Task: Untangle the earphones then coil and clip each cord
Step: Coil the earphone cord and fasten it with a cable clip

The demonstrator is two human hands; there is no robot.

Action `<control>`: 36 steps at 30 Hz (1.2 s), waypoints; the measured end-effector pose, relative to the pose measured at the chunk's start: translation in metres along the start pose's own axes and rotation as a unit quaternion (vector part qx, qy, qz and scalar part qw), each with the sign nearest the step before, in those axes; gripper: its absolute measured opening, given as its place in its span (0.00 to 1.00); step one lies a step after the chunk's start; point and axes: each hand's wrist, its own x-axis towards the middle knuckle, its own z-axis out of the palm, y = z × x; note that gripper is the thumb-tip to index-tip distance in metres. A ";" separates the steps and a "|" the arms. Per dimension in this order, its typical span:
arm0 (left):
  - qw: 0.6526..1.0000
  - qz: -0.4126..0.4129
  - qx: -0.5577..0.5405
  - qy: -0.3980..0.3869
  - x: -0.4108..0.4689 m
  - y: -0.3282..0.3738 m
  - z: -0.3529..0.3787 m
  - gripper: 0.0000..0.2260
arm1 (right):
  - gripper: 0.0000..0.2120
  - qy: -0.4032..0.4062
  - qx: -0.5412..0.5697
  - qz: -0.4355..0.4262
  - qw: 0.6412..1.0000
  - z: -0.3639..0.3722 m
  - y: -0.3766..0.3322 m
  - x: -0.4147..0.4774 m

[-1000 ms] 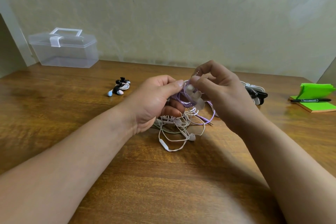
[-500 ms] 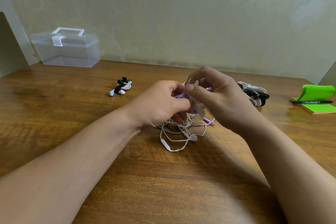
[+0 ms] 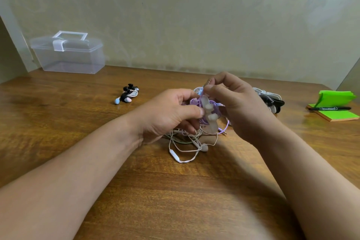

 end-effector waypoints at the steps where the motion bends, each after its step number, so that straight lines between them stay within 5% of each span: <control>1: 1.000 0.001 0.005 -0.005 0.000 0.000 0.000 0.09 | 0.06 -0.003 -0.003 0.002 1.000 0.000 0.000 0.000; 14: 1.000 -0.001 -0.013 0.006 -0.001 -0.001 0.001 0.06 | 0.12 0.015 0.075 0.060 0.995 0.003 -0.002 -0.001; 26: 0.997 0.019 0.060 0.046 0.003 -0.004 0.006 0.07 | 0.12 0.056 0.010 0.025 0.998 0.006 -0.002 -0.001; 33: 0.993 0.044 0.085 0.066 0.003 -0.004 0.006 0.07 | 0.03 0.076 0.139 0.137 0.978 0.006 0.001 0.005; 36: 0.989 0.063 0.110 0.074 0.002 -0.005 0.006 0.04 | 0.06 0.059 0.175 0.217 0.958 0.006 0.002 0.005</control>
